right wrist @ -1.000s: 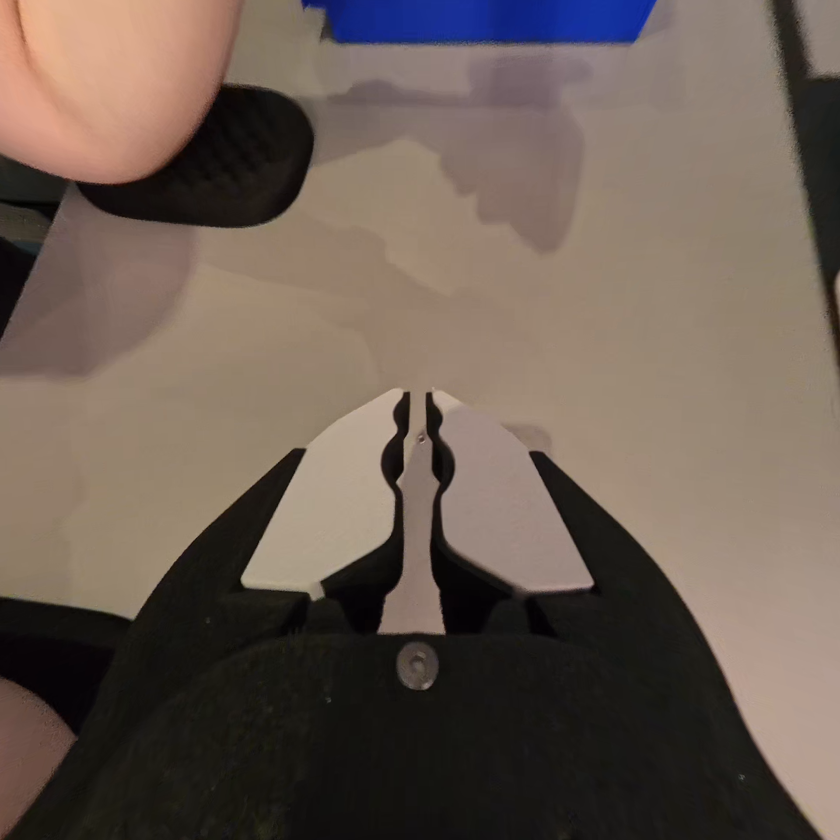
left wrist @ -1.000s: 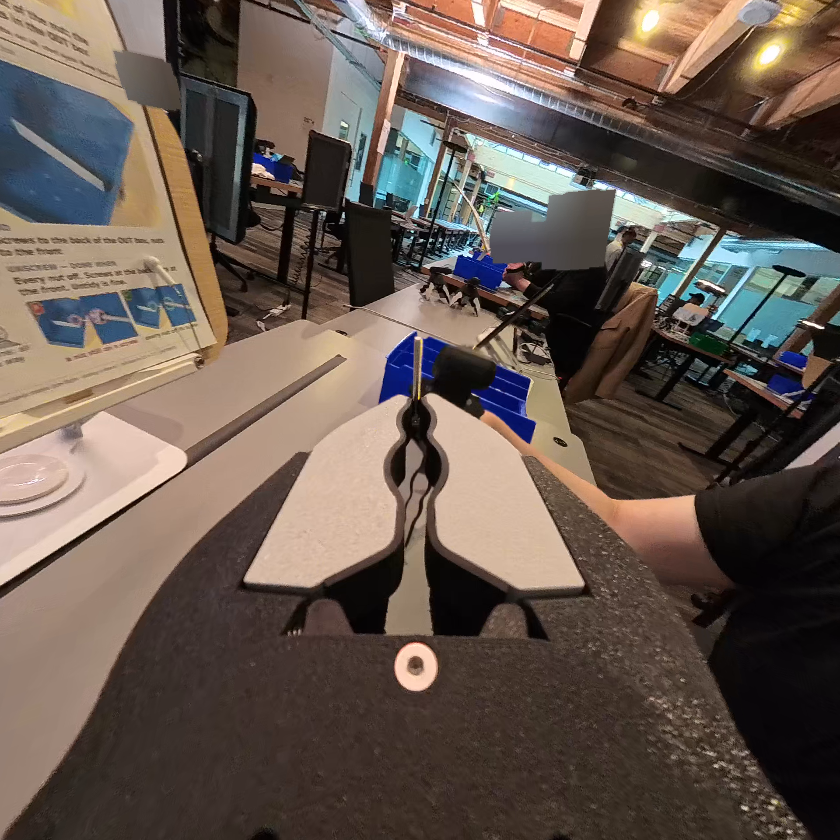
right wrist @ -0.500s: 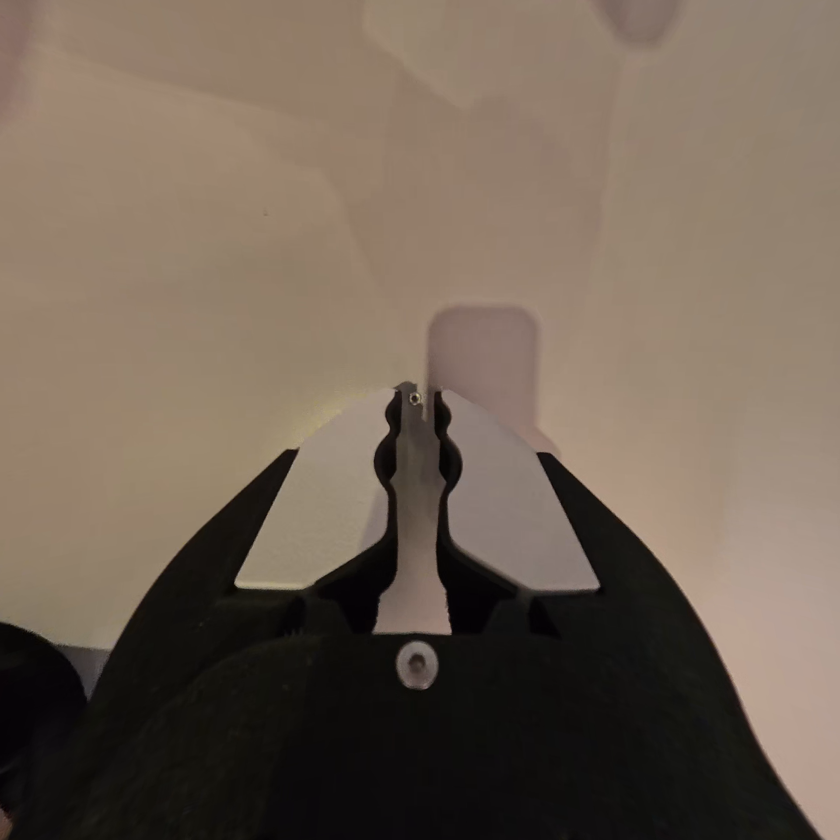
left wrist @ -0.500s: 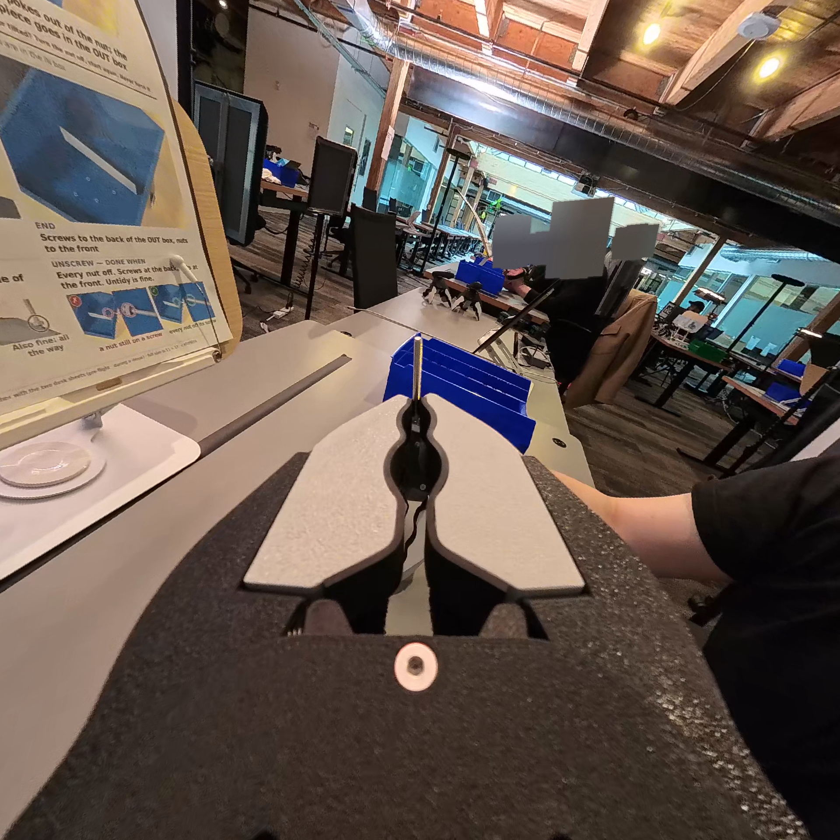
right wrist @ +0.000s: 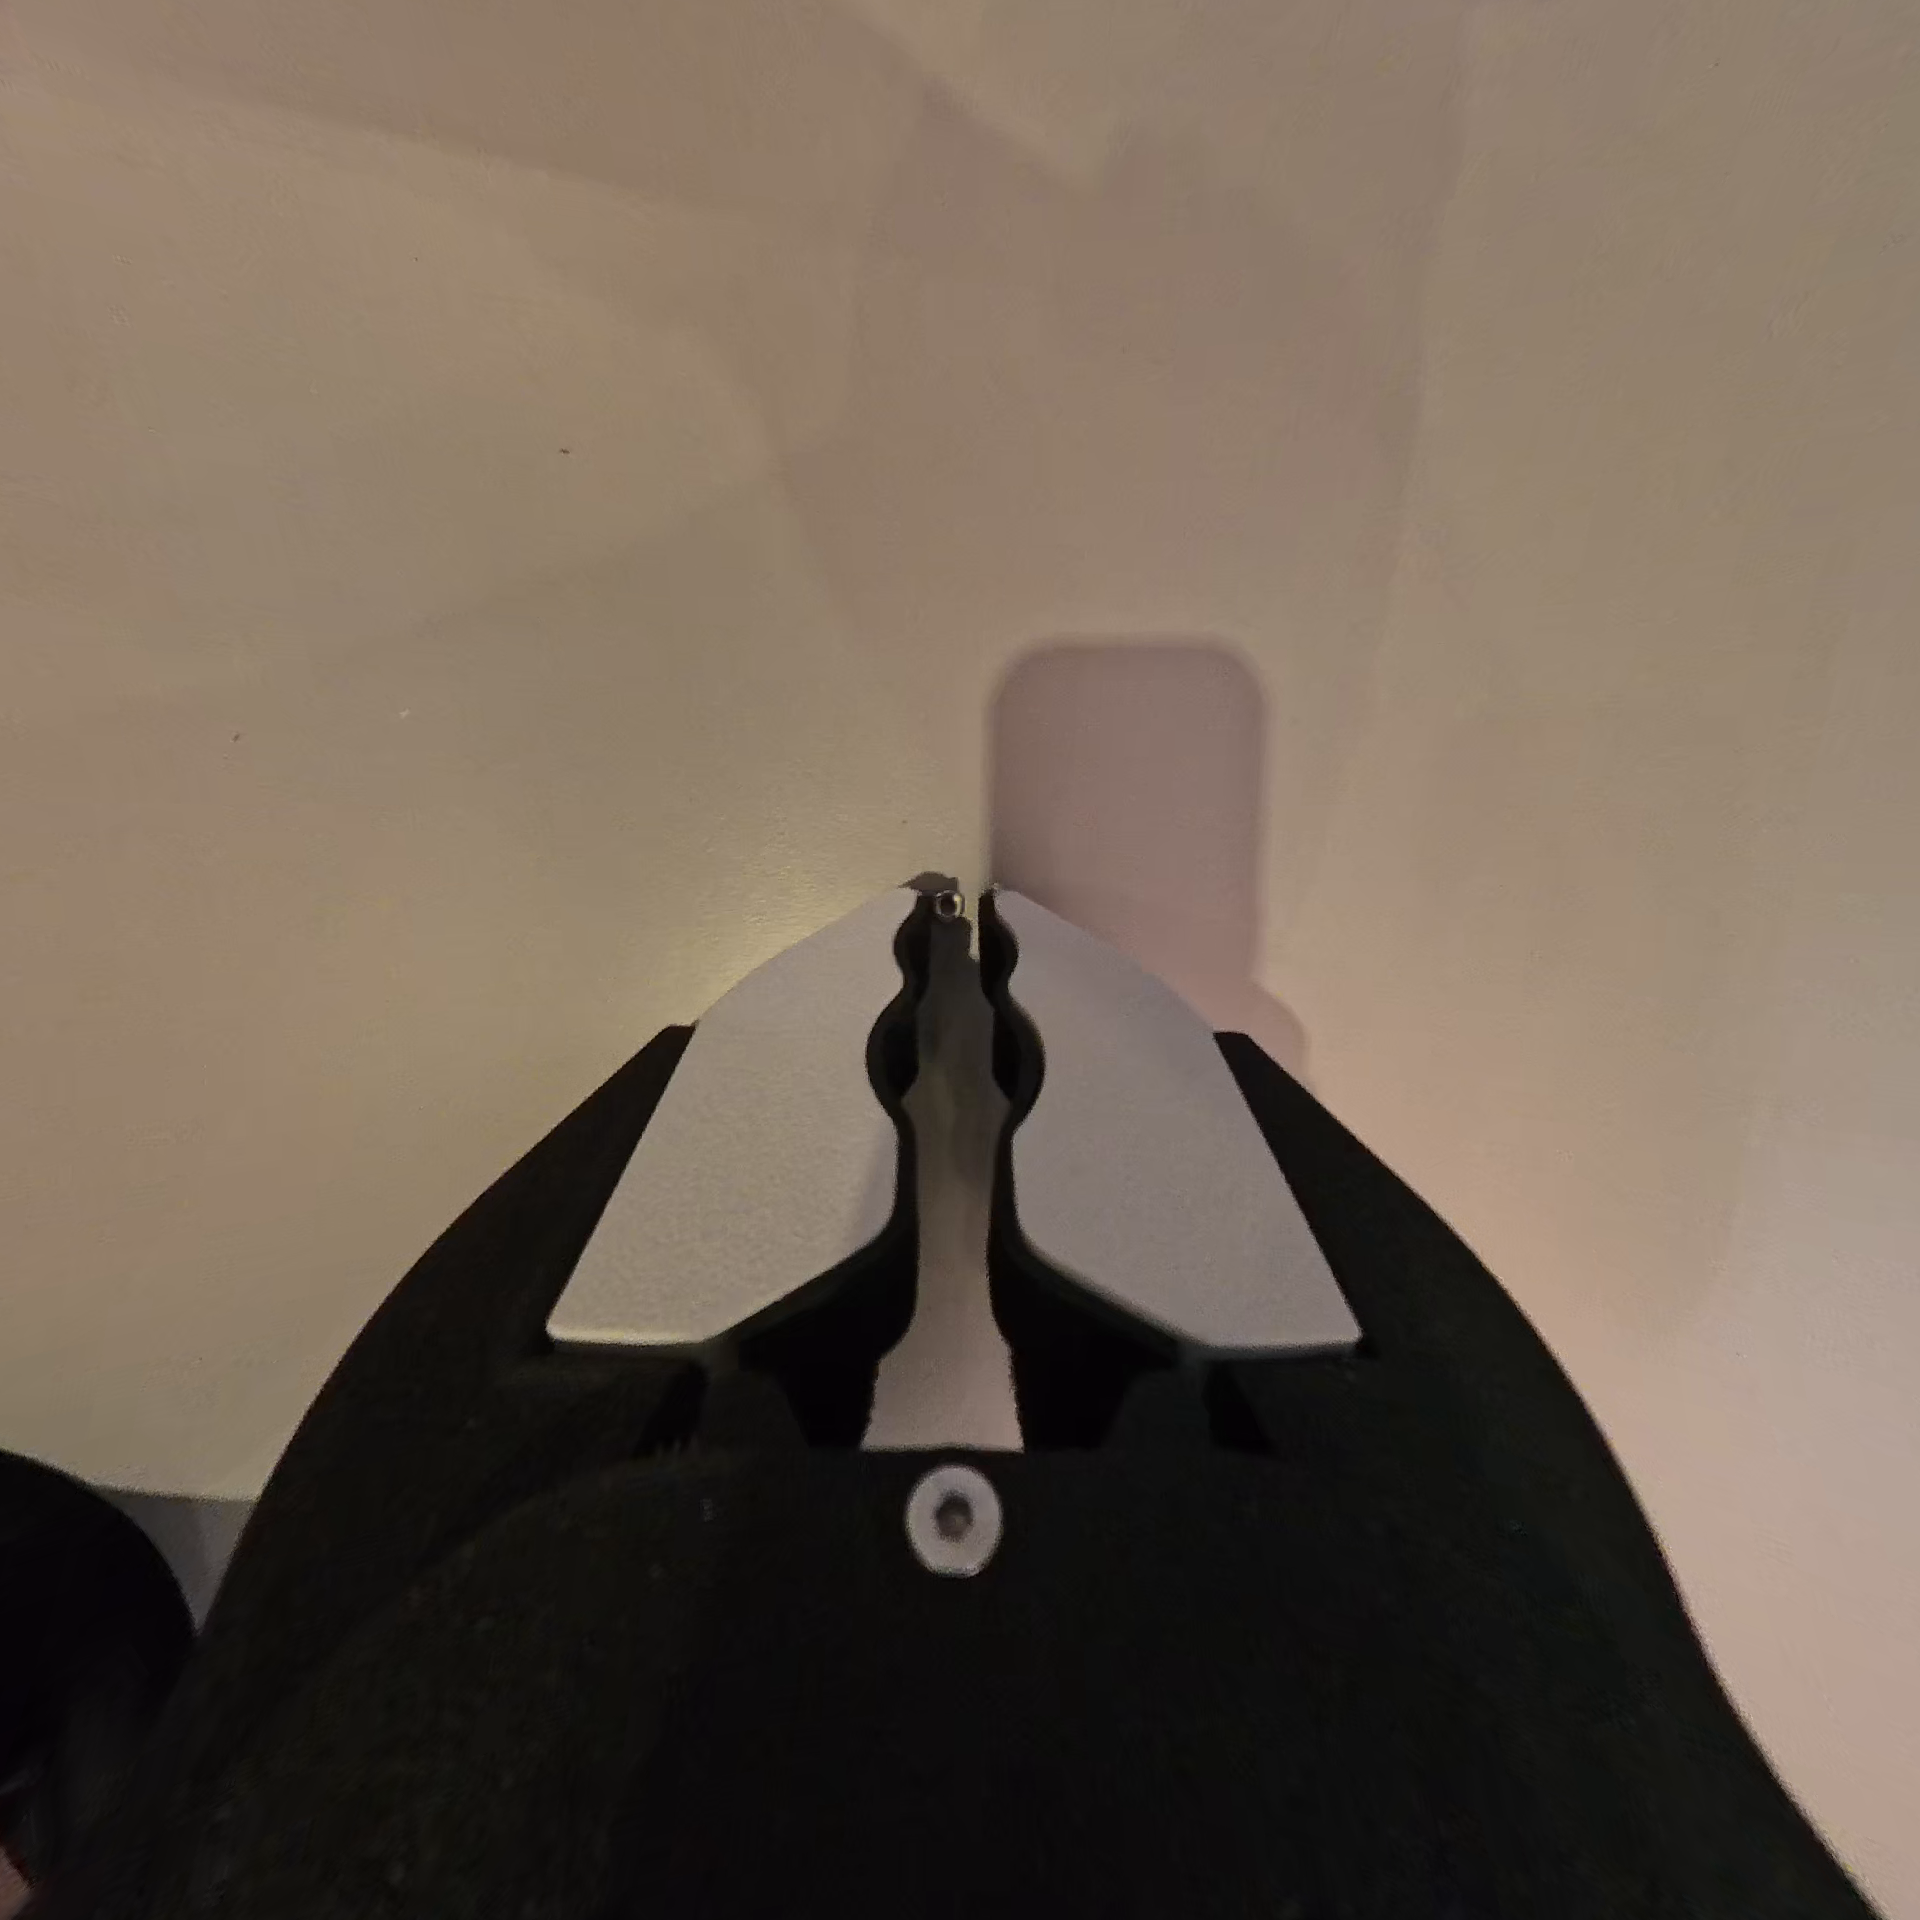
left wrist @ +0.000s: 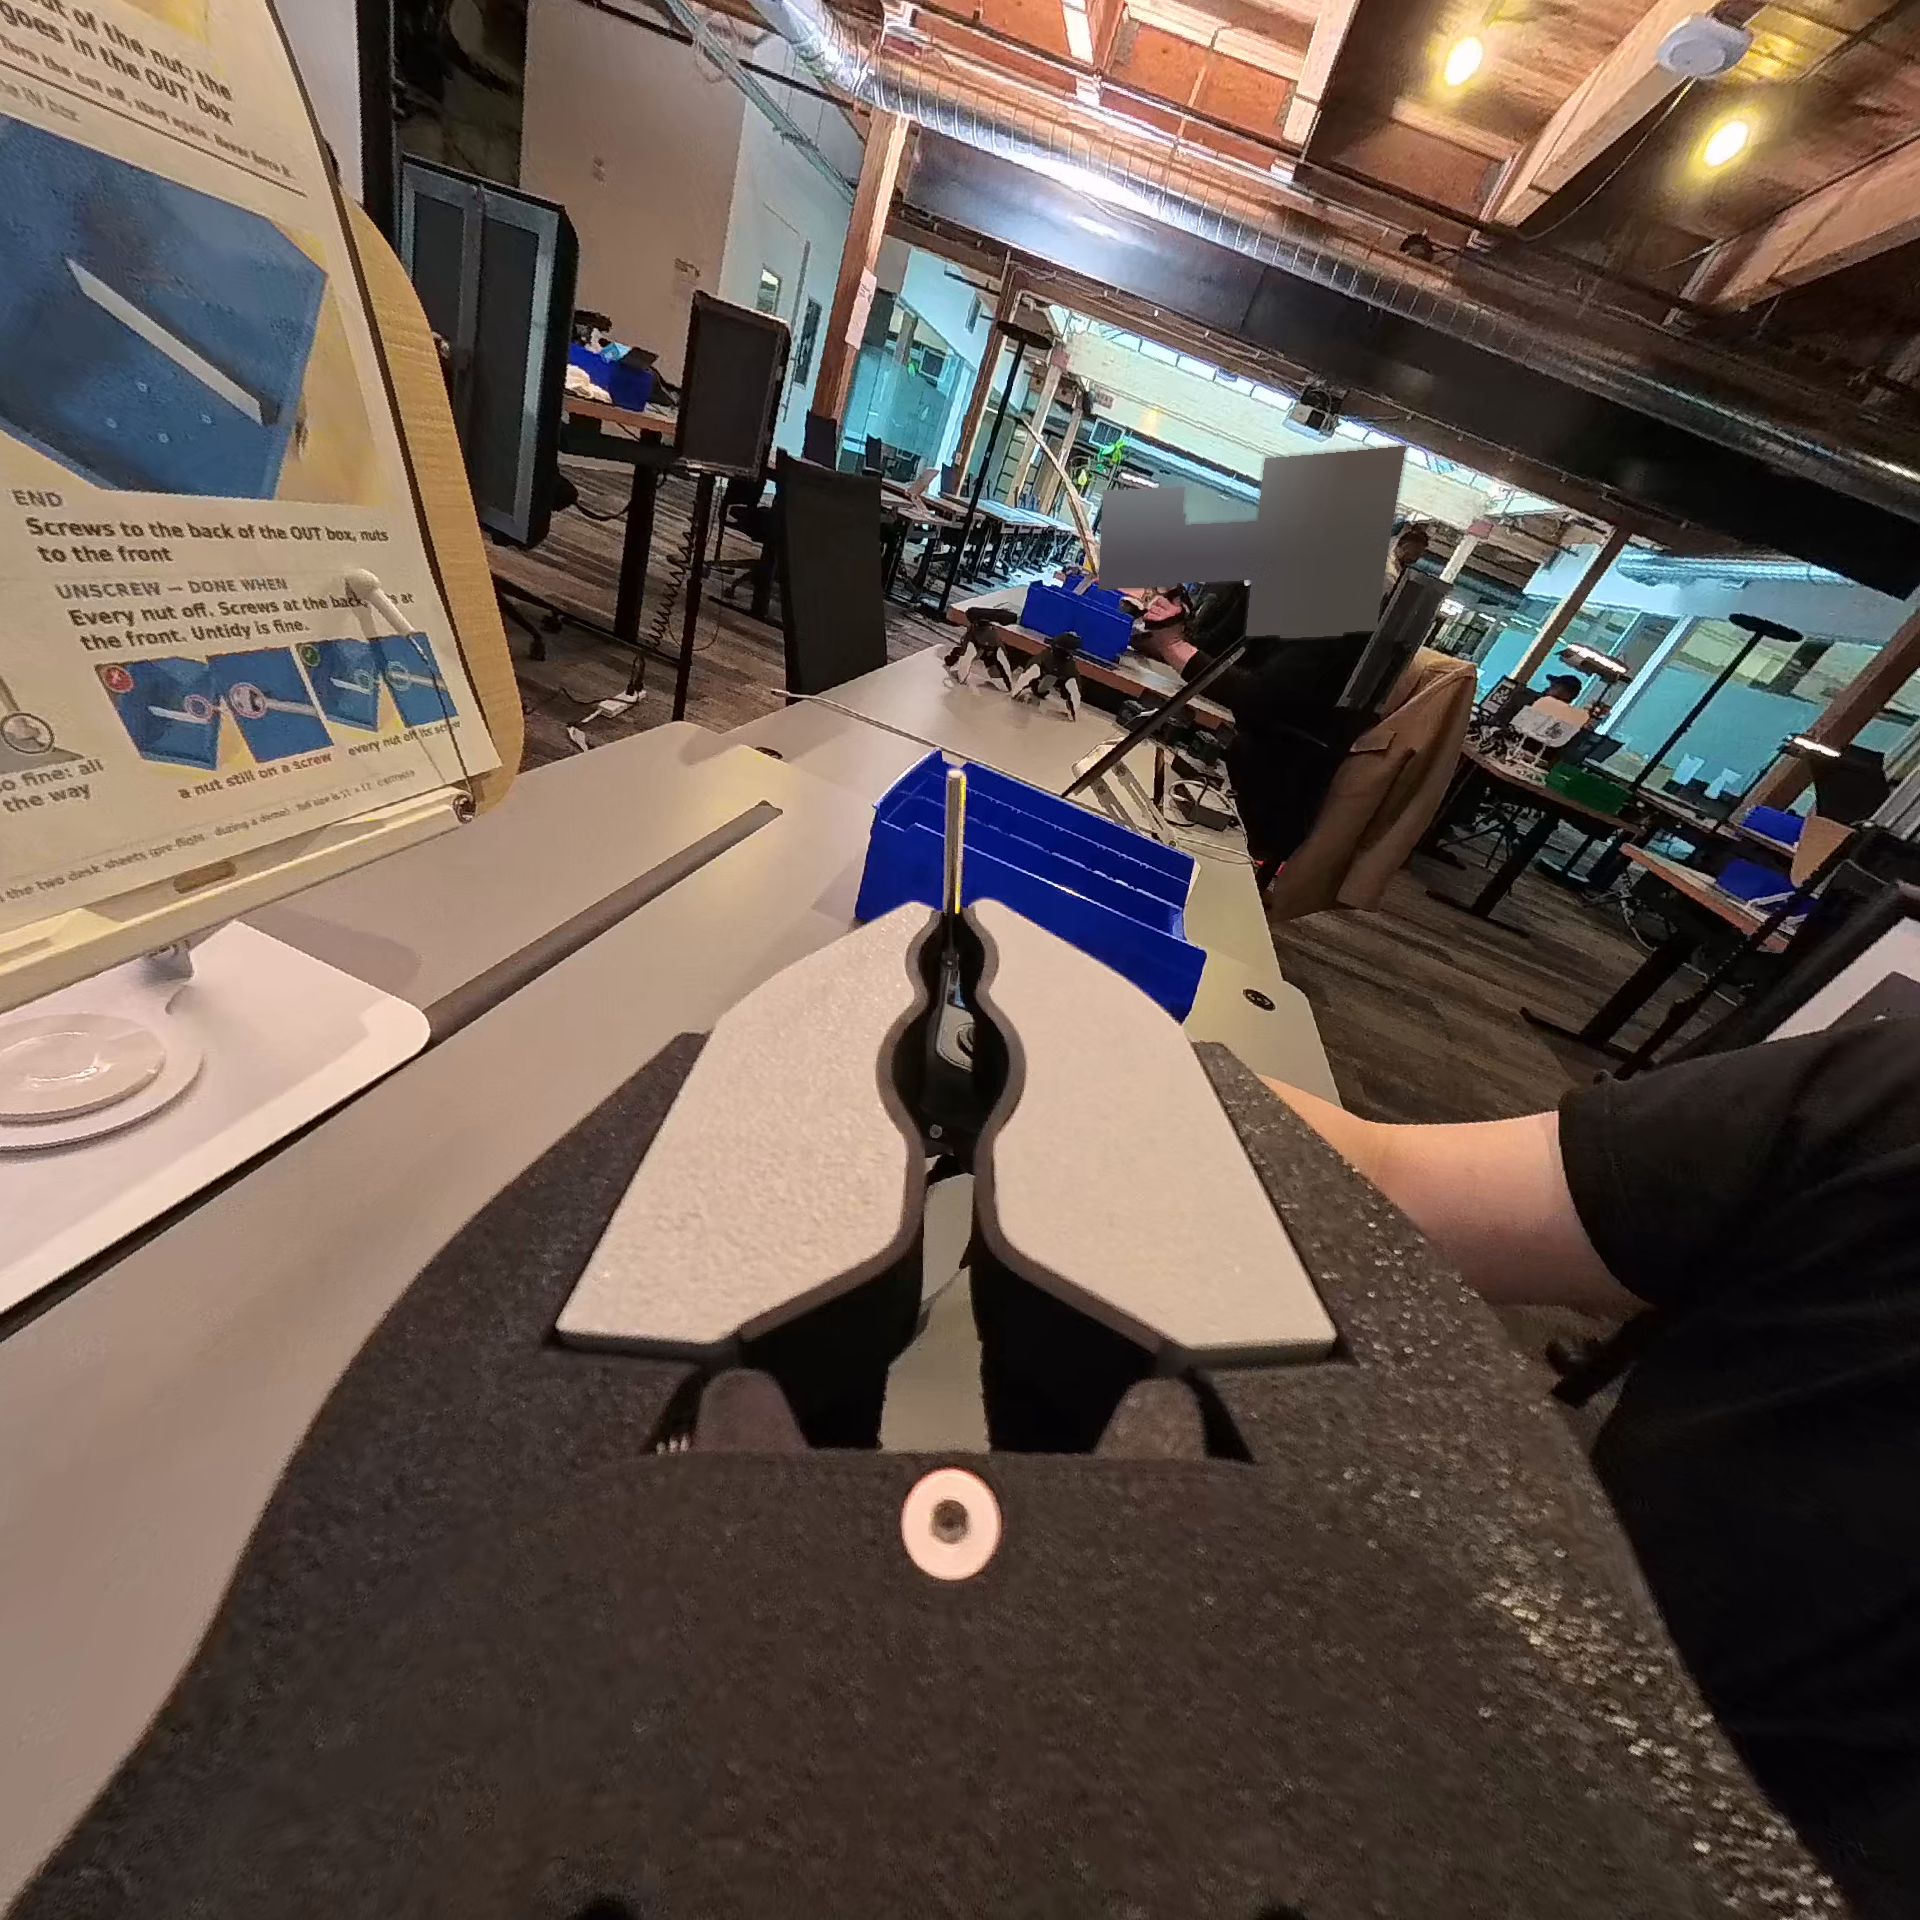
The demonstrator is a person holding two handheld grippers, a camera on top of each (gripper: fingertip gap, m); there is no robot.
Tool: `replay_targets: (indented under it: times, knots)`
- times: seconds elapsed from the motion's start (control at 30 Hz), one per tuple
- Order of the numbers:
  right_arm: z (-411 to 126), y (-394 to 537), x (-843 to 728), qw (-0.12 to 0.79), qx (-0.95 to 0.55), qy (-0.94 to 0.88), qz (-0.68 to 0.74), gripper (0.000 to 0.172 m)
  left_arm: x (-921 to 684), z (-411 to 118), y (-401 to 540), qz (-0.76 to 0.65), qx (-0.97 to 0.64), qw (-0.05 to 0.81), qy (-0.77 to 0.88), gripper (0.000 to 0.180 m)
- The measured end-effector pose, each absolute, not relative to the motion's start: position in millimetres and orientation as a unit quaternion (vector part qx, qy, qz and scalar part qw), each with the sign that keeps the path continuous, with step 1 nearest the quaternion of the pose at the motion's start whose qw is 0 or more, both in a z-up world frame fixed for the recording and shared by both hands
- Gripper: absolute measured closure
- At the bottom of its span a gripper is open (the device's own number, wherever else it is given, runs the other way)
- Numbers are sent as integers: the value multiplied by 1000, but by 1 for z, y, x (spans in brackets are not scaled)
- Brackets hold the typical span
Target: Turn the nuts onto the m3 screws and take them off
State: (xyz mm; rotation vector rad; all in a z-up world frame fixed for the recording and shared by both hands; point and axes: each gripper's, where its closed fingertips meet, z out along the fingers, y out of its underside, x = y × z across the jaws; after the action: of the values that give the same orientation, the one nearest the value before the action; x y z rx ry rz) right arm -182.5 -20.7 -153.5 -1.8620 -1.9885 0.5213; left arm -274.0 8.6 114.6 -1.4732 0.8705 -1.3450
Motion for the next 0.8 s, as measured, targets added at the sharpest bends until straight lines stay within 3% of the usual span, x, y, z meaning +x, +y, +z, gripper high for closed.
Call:
replay_targets:
  times: [0.27, 0.53, 0.8]
  knots:
    - [-154, -21, -183, 185, -658, -704, 194, 167, -268, 101, 13, -530, -618, 450, 367, 178]
    - [-149, -21, -184, 192, -656, -701, 205, 167, -262, 46, 24, -441, -677, 406, 428, 178]
    - [-86, -21, -182, 288, -628, -683, 235, 167, -237, 0, 13, -403, -644, 366, 537, 178]
